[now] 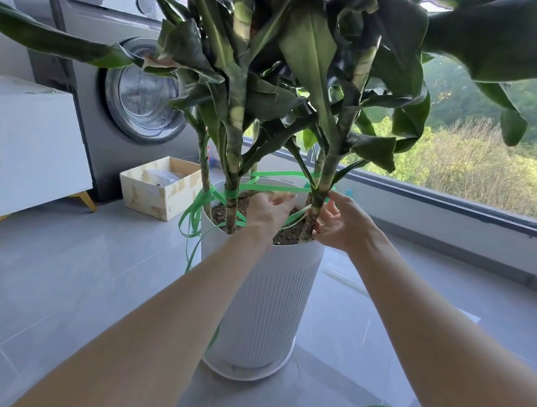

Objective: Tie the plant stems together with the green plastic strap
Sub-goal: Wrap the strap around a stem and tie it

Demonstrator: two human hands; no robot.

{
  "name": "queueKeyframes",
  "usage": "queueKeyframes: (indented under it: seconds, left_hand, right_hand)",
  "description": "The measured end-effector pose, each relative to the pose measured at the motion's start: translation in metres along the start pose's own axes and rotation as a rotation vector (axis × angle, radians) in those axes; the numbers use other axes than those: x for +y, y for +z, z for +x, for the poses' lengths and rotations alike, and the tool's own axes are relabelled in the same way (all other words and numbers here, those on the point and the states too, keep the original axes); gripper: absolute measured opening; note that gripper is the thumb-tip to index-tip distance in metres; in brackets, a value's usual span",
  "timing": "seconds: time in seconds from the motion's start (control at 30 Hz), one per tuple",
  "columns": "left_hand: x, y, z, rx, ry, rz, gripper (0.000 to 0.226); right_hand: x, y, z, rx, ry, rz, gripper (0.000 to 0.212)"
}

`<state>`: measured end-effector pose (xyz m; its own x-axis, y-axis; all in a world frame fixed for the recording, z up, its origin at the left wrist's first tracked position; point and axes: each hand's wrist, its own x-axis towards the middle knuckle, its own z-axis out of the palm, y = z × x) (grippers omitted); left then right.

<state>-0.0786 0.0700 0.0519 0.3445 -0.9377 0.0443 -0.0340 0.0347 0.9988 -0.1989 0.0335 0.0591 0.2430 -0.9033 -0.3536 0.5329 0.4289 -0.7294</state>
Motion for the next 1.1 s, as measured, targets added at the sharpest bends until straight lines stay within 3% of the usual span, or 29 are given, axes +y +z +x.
queueKeyframes:
  seconds: [0.13,0.27,0.4,0.5,0.63,0.77,0.97,1.1]
  left_hand:
    - [-0.004,-0.002,-0.005,-0.095,0.255,0.378,0.030]
    - [-0.014,-0.017,-0.010,-0.105,0.483,0.985,0.036]
    - [-0.027,-0.026,-0.011,-0.098,0.449,1.335,0.039]
    - [-0.027,-0.022,-0.013,-0.122,0.386,1.368,0.039]
    - [-0.024,-0.016,-0.012,-0.228,0.225,1.203,0.036]
    - [-0.022,-0.017,-0.012,-0.232,0.259,1.070,0.040]
    - [-0.015,-0.027,-0.013,-0.191,0.292,0.936,0.033]
    - [-0.009,-0.038,-0.021,-0.216,0.278,0.921,0.031]
  right_hand:
    - [-0.003,0.002,-0.005,0.011,-0.040,-0.047,0.020]
    - [-0.007,0.003,-0.008,0.012,-0.115,-0.159,0.014]
    - [-0.007,0.003,-0.002,0.046,-0.199,-0.217,0.014]
    - [-0.004,0.006,0.002,0.087,-0.258,-0.247,0.014]
    - [0.002,0.008,0.003,0.150,-0.268,-0.200,0.030]
    - [0.000,0.000,0.003,0.303,-0.361,-0.198,0.047]
    - [-0.006,-0.009,-0.019,0.417,-0.488,-0.640,0.035]
    - [-0.007,-0.015,-0.039,0.381,-0.431,-0.837,0.032]
